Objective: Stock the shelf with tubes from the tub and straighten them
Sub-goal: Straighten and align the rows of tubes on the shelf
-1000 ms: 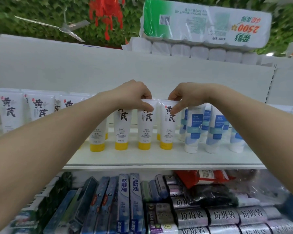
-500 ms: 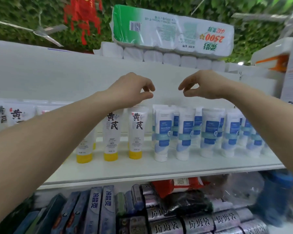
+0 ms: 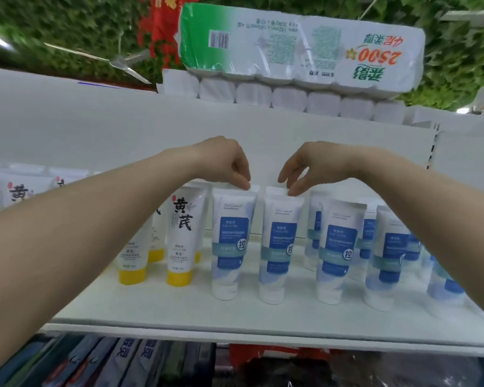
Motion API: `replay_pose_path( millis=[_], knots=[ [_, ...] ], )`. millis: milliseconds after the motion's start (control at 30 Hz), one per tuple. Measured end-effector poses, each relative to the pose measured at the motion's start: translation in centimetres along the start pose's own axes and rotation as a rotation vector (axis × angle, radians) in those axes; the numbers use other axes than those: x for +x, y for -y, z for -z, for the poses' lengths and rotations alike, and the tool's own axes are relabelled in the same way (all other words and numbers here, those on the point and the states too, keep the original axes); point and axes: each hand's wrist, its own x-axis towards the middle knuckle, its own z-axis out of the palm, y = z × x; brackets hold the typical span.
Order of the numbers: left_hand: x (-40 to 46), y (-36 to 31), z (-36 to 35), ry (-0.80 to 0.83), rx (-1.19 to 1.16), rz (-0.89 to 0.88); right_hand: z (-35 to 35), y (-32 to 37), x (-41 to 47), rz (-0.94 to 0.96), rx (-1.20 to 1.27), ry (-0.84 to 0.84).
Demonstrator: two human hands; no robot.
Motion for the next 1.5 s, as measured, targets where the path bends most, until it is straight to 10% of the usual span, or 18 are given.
replay_pose_path(
  millis=[800,1033,1500],
  knots=[
    [1.2,0.5,-1.2,0.071,0.008,-0.034,-1.8,0.1,2.3,0.036,-0.027,0.075],
    [-2.6,-0.8,1.5,-0.246,-0.082,-0.096,1.1,0.8,-2.1,0.069,0.129,-0.173],
    [-7.1,-2.2,-0.2,0.079,0.059,-0.025,-2.5,4.1,-5.4,0.089,0.029,-0.020]
  ],
)
